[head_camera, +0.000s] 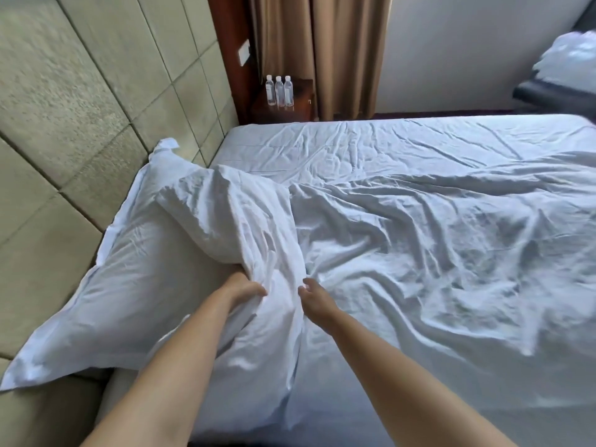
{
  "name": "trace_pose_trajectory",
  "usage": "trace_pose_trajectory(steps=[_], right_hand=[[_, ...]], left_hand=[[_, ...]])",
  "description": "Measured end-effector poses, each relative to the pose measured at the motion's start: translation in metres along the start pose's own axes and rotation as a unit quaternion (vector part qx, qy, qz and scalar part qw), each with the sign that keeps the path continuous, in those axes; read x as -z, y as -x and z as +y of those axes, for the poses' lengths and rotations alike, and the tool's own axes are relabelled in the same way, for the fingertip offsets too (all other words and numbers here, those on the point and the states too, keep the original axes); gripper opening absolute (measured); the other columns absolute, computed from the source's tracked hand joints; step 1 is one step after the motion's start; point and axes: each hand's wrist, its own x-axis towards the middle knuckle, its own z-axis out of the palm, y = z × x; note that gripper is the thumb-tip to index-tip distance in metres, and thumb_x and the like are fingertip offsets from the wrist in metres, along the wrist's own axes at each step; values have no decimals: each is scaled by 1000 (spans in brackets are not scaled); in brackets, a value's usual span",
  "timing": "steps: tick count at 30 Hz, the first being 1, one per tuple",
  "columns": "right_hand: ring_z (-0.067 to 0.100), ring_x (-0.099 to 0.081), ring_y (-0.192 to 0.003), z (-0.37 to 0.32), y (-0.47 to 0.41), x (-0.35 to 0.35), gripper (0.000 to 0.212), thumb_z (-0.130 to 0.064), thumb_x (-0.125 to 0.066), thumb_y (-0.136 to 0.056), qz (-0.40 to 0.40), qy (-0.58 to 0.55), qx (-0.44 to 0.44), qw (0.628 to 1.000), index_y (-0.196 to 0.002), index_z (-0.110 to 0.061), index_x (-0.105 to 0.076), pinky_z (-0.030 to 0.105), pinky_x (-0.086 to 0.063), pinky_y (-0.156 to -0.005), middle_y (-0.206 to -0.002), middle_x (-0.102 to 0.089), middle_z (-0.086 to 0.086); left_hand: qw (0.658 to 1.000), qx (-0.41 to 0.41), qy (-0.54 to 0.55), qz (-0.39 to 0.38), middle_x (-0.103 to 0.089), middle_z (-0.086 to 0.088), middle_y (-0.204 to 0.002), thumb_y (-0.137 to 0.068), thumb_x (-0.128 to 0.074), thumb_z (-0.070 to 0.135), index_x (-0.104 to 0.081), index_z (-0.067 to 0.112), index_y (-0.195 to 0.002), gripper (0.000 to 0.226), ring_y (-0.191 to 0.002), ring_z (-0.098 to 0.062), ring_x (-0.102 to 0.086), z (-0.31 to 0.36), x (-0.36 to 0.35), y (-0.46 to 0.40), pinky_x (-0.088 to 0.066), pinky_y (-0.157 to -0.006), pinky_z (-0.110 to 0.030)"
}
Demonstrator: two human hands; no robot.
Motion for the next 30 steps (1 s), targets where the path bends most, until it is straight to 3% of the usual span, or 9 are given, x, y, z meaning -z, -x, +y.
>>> trace_pose_trajectory(steps=[3,7,12,17,21,23,24,27,30], right_hand=[[25,-44,-129,-1,-5,3,45,-25,-36,-100,-10,-4,-2,1000,-143,-12,-35,31,-34,-104,-140,-47,10],[27,-41,-132,-6,-16,-2,46,-26,-36,-101,-31,17,-19,999,-145,-12,-34,32,-33,-105,-145,-43,10],[25,-39,-133,-9,-32,-16,47,-25,-33,-101,-51,39,-44,997,-146,-11,-32,29,-31,-104,-145,-44,9],[26,-47,-125,-10,-40,-17,45,-22,-35,-100,-65,62,-58,994,-144,-13,-34,30,-36,-101,-138,-49,11],[28,-46,-126,-1,-41,2,46,-20,-38,-97,-77,103,-55,990,-142,-11,-35,31,-36,-102,-140,-48,12],[26,-47,-124,2,-37,20,43,-22,-40,-97,-73,102,-34,992,-139,-13,-38,29,-36,-103,-135,-50,8],[24,-51,-114,1,-34,32,35,-21,-40,-96,-67,88,-23,994,-130,-14,-44,29,-39,-100,-124,-54,7],[17,-47,-84,-2,-24,79,11,-17,-39,-96,-32,1,9,999,-102,-15,-48,23,-36,-72,-90,-51,5],[15,-46,-81,10,-8,152,28,-26,-38,-95,-13,-60,33,998,-121,-25,-49,19,-34,-64,-94,-52,-3]], left_hand=[[1000,25,12,3,-49,-11,-137,-70,-80,10,-39,5,-138,80,-125,-28,-49,0,-3,-2,-42,-99,-29],[996,85,26,-12,-61,-9,-123,-51,-89,28,-57,6,-124,83,-111,-25,-60,-9,-4,-21,-48,-98,-36],[990,127,12,-55,-59,-7,-124,-69,-78,16,-58,3,-123,59,-113,-23,-57,-21,-11,-49,-46,-86,-26],[991,103,-55,-71,-50,-10,-138,-72,-69,9,-54,6,-130,60,-123,-25,-51,-7,-23,-61,-46,-99,-29],[994,90,-45,-33,-53,-12,-132,-74,-65,5,-54,3,-126,54,-118,-28,-54,23,-22,-53,-47,-92,-28],[998,53,-20,4,-58,-13,-126,-74,-61,1,-57,1,-121,47,-115,-28,-56,55,-20,-42,-48,-91,-29],[999,26,-9,20,-60,-13,-123,-74,-59,-1,-58,1,-119,45,-114,-28,-58,77,-22,-36,-49,-91,-29],[997,-71,-23,36,-62,-12,-113,-74,-56,-4,-58,0,-117,43,-108,-28,-59,159,-43,-8,-48,-82,-28],[984,-168,-49,31,-58,-10,-99,-73,-55,-4,-58,5,-104,33,-99,-26,-58,242,-93,26,-45,-74,-25]])
